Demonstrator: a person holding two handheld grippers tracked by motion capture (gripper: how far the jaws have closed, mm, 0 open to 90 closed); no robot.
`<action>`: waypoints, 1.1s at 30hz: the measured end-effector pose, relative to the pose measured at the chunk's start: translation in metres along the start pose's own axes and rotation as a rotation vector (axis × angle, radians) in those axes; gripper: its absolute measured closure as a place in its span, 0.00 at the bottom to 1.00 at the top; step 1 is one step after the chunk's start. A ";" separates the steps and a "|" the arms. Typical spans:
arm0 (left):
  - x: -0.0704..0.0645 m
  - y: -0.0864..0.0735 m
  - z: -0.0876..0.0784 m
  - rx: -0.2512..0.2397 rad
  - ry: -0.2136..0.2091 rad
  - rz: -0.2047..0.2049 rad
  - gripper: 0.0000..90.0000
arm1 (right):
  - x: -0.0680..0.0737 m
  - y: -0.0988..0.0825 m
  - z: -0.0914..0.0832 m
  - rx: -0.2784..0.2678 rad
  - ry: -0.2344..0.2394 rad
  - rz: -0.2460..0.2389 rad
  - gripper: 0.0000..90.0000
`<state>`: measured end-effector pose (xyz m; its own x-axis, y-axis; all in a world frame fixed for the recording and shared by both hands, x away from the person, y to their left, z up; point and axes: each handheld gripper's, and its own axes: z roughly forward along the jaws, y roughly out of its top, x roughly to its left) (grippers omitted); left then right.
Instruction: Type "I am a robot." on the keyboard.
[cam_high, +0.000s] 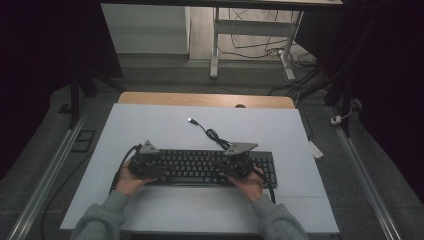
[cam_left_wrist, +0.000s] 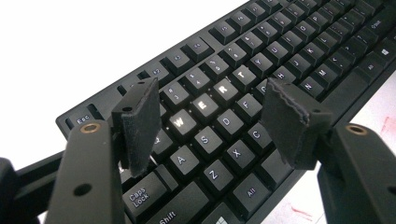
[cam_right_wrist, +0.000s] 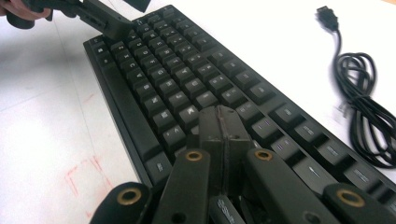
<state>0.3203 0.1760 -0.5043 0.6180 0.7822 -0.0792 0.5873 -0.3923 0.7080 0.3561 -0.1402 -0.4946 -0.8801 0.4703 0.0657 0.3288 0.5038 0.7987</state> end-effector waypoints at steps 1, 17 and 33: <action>0.000 0.000 0.000 0.001 -0.001 0.002 0.41 | 0.000 0.001 0.003 0.002 0.003 -0.001 1.00; 0.000 0.000 -0.001 0.000 0.005 0.005 0.41 | -0.004 0.012 0.041 0.071 -0.013 0.009 1.00; -0.001 -0.001 0.000 0.008 0.008 0.011 0.40 | -0.008 0.011 0.050 0.078 -0.030 0.012 1.00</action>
<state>0.3198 0.1756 -0.5049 0.6203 0.7816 -0.0664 0.5848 -0.4043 0.7033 0.3843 -0.1019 -0.5159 -0.8656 0.4977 0.0560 0.3661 0.5524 0.7489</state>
